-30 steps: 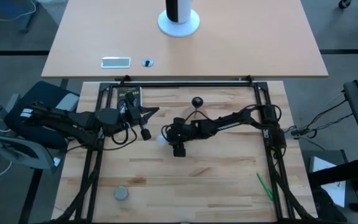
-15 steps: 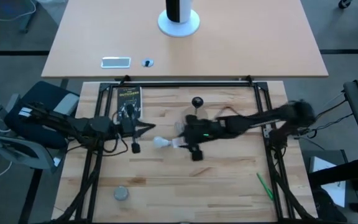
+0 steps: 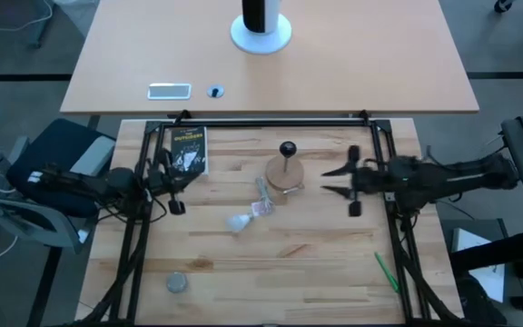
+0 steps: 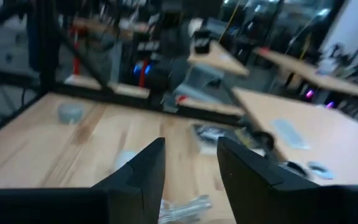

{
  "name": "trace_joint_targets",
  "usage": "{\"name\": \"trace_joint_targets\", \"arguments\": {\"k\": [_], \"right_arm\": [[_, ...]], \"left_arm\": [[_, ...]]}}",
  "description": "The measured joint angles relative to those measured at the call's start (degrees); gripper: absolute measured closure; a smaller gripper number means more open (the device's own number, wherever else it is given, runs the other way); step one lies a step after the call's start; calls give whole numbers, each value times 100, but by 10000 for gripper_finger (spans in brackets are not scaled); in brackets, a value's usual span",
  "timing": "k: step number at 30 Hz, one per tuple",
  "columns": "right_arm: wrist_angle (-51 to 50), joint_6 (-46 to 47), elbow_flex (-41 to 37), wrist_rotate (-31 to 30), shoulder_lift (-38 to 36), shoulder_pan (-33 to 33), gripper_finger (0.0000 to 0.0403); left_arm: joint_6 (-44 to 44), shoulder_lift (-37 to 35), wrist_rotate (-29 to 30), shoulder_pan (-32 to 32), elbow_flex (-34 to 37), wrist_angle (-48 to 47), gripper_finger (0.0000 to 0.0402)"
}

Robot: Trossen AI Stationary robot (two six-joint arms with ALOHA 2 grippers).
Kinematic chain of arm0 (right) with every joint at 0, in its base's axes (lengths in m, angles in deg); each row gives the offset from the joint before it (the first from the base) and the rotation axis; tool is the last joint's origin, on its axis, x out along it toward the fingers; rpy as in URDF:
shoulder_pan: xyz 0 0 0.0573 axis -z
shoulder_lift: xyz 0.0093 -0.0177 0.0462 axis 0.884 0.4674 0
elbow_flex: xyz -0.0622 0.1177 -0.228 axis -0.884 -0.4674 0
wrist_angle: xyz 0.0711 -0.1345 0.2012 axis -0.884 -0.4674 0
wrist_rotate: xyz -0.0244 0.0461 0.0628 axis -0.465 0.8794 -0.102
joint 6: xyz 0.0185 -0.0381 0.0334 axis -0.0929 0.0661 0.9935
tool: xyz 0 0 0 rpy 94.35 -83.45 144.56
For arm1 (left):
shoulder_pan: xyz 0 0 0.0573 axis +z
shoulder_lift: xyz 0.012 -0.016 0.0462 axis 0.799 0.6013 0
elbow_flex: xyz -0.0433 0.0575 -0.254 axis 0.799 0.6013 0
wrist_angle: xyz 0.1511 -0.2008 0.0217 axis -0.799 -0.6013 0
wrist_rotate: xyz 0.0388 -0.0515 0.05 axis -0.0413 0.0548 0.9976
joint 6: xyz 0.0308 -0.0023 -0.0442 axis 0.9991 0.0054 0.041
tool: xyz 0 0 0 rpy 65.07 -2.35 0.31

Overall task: Screw lightbulb
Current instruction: Return to Home Position

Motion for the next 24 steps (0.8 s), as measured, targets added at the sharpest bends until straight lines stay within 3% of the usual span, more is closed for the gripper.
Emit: {"name": "trace_joint_targets", "arguments": {"k": [2, 6, 7, 13, 16, 24], "right_arm": [[-16, -16, -301, 5, -640, -4, 271], [-93, 92, -828, 4, -1816, -4, 283], [-169, 120, -933, -2, -2061, -2, 285], [-632, 169, -1416, 2, -3308, -4, 296], [-774, 162, -1595, 7, -3768, -4, 297], [-871, 163, -1696, -2, -3470, -7, 294]], "left_arm": [[5, -153, 163, 224, 154, 51, 401], [412, -333, 2102, 747, 298, 257, 401], [641, -392, 2309, 884, 297, 352, 401], [1304, -898, 2264, 2033, 259, 578, 401], [1066, -1091, 1601, 2737, 262, 258, 401], [204, -1065, 814, 4749, 275, -993, 401]]}}
